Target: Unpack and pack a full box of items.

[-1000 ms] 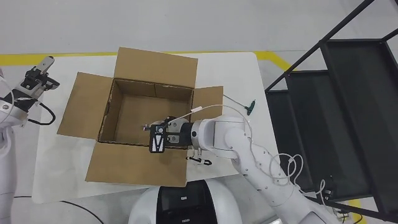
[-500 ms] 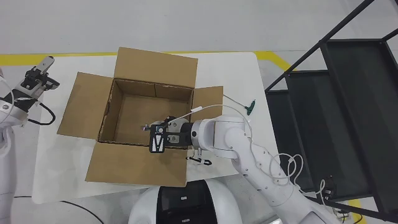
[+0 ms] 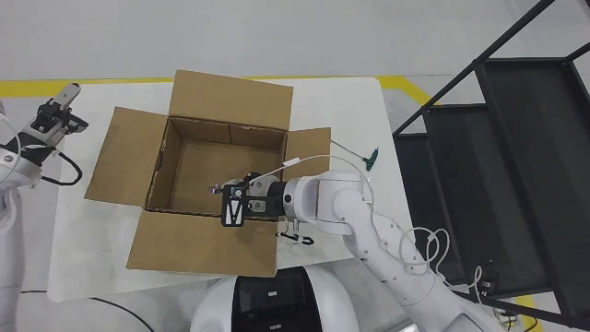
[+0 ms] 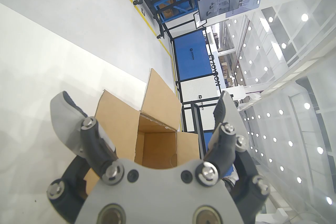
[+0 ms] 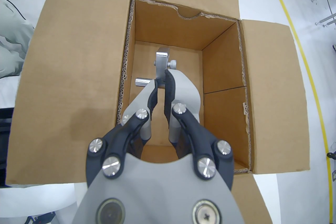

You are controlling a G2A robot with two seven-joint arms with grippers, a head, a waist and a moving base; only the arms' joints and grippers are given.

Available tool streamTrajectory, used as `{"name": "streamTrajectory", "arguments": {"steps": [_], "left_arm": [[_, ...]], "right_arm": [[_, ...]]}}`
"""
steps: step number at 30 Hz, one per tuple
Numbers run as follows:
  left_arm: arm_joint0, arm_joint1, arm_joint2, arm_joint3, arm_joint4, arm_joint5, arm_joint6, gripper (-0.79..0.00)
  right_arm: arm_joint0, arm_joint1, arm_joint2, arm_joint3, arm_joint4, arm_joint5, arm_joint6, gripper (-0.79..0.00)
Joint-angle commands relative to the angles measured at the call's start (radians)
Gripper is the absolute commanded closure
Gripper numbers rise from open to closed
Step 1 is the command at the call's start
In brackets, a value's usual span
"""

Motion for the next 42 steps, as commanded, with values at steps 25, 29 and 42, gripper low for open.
{"name": "streamTrajectory", "arguments": {"steps": [25, 29, 42], "left_arm": [[0.000, 0.000, 0.000, 0.000, 0.000, 0.000, 0.000, -0.785], [0.000, 0.000, 0.000, 0.000, 0.000, 0.000, 0.000, -0.785], [0.000, 0.000, 0.000, 0.000, 0.000, 0.000, 0.000, -0.785]], "right_arm": [[-0.748, 0.146, 0.896, -0.227, 0.542, -0.224, -0.234, 0.000], [-0.760, 0.161, 0.885, -0.115, 0.502, -0.224, -0.257, 0.000], [-0.494, 0.165, 0.633, 0.261, 0.431, -0.045, -0.053, 0.000]]}}
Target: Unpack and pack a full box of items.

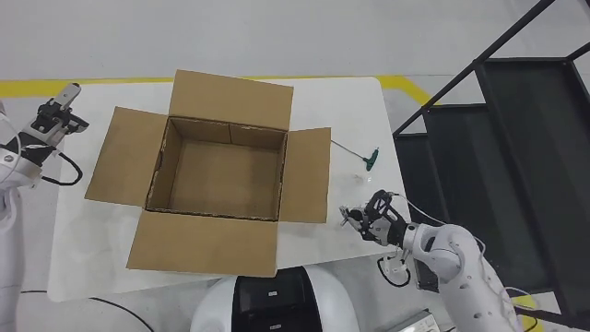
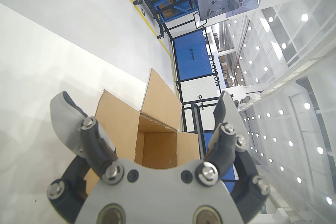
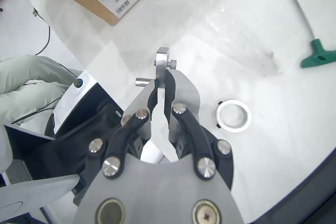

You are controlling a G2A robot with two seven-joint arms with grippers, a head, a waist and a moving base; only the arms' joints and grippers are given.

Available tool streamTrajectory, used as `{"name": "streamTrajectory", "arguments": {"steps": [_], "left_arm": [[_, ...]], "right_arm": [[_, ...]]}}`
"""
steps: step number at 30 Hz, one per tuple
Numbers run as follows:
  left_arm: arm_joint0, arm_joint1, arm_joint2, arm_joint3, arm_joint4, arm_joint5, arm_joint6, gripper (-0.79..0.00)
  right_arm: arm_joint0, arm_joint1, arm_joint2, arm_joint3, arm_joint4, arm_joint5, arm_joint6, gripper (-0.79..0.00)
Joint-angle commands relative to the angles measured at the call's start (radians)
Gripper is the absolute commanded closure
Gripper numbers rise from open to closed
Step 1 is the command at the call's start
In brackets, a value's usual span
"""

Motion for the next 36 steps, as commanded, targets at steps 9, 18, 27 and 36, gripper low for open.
{"name": "streamTrajectory", "arguments": {"steps": [9, 18, 27, 36], "left_arm": [[0.000, 0.000, 0.000, 0.000, 0.000, 0.000, 0.000, -0.785], [0.000, 0.000, 0.000, 0.000, 0.000, 0.000, 0.000, -0.785], [0.000, 0.000, 0.000, 0.000, 0.000, 0.000, 0.000, -0.785], [0.000, 0.000, 0.000, 0.000, 0.000, 0.000, 0.000, -0.785]], "right_arm": [[0.136, 0.002, -0.119, 0.081, -0.063, 0.160, 0.228, 0.000], [0.136, 0.010, -0.154, 0.052, -0.068, 0.211, 0.279, -0.785], [0.073, 0.025, -0.122, -0.042, -0.006, 0.195, 0.246, -0.785], [-0.145, 0.059, 0.107, -0.240, 0.249, -0.102, 0.042, -0.785]]}}
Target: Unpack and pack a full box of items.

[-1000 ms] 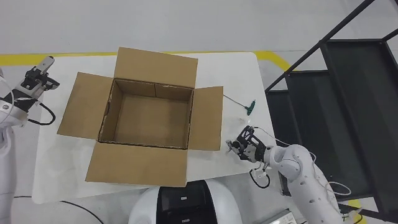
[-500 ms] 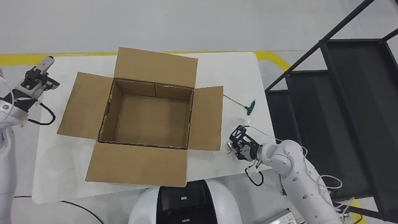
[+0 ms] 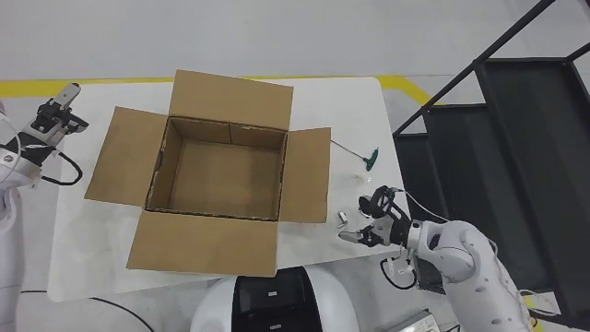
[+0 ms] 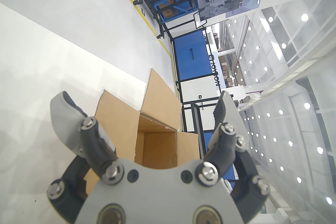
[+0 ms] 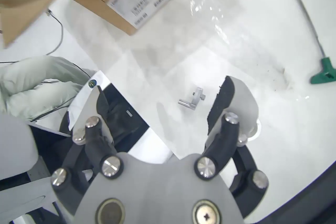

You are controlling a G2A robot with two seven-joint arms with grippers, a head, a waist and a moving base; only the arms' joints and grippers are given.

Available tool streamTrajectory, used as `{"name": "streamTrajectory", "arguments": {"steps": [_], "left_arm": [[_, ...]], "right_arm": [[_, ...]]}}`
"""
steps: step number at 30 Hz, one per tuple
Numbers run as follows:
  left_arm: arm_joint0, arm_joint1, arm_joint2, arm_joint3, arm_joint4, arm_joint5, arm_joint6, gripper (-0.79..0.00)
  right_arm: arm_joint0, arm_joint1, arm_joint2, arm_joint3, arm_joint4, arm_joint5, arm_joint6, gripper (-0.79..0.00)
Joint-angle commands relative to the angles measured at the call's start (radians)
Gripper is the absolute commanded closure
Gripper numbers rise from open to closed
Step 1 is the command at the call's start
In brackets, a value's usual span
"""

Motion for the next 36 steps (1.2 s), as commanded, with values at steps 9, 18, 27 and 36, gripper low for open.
{"name": "streamTrajectory", "arguments": {"steps": [9, 18, 27, 36], "left_arm": [[0.000, 0.000, 0.000, 0.000, 0.000, 0.000, 0.000, -0.785], [0.000, 0.000, 0.000, 0.000, 0.000, 0.000, 0.000, -0.785], [0.000, 0.000, 0.000, 0.000, 0.000, 0.000, 0.000, -0.785], [0.000, 0.000, 0.000, 0.000, 0.000, 0.000, 0.000, -0.785]], "right_arm": [[-0.131, 0.046, 0.106, -0.055, 0.052, -0.108, -0.199, -0.785], [0.047, 0.047, -0.083, 0.082, -0.185, 0.073, -0.083, -0.785], [0.184, 0.034, -0.263, 0.171, -0.364, 0.271, 0.018, -0.785], [0.229, 0.027, -0.323, 0.225, -0.371, 0.367, 0.034, -0.597]]}}
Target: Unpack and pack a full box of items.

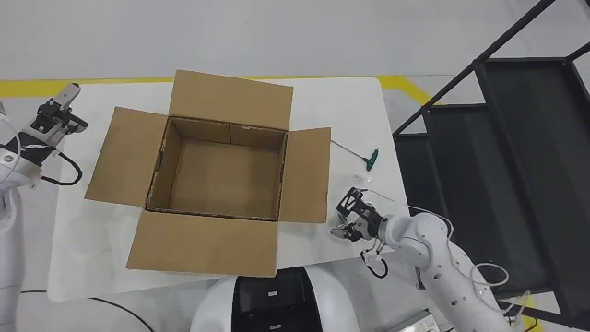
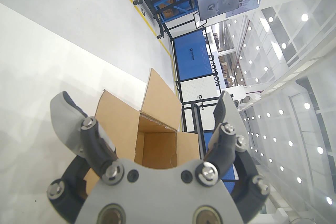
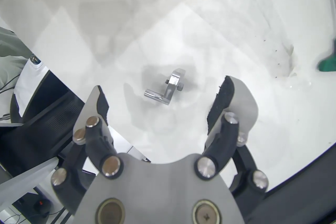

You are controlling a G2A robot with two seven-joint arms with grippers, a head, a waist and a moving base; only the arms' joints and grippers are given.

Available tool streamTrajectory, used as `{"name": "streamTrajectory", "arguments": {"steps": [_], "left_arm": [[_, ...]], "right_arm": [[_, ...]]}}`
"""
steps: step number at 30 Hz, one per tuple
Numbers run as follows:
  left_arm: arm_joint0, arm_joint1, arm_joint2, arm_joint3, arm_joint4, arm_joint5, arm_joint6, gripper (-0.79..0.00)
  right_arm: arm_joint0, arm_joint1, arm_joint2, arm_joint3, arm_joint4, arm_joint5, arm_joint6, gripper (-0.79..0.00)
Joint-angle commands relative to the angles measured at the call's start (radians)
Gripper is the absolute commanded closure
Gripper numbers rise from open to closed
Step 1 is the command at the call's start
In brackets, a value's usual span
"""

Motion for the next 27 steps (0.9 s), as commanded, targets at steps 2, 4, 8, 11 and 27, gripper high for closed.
{"name": "streamTrajectory", "arguments": {"steps": [2, 4, 8, 11, 27], "left_arm": [[0.000, 0.000, 0.000, 0.000, 0.000, 0.000, 0.000, -0.785], [0.000, 0.000, 0.000, 0.000, 0.000, 0.000, 0.000, -0.785], [0.000, 0.000, 0.000, 0.000, 0.000, 0.000, 0.000, -0.785], [0.000, 0.000, 0.000, 0.000, 0.000, 0.000, 0.000, -0.785], [0.000, 0.000, 0.000, 0.000, 0.000, 0.000, 0.000, -0.785]], "right_arm": [[0.014, -0.001, -0.015, 0.020, 0.006, 0.017, 0.014, -0.542], [0.023, -0.002, -0.027, 0.033, 0.012, 0.022, 0.019, -0.480], [0.034, -0.004, -0.045, 0.050, 0.009, 0.055, 0.035, -0.360], [0.040, -0.005, -0.055, 0.059, 0.006, 0.081, 0.043, -0.249], [-0.213, 0.030, 0.215, -0.302, 0.120, 0.082, -0.117, 0.000]]}}
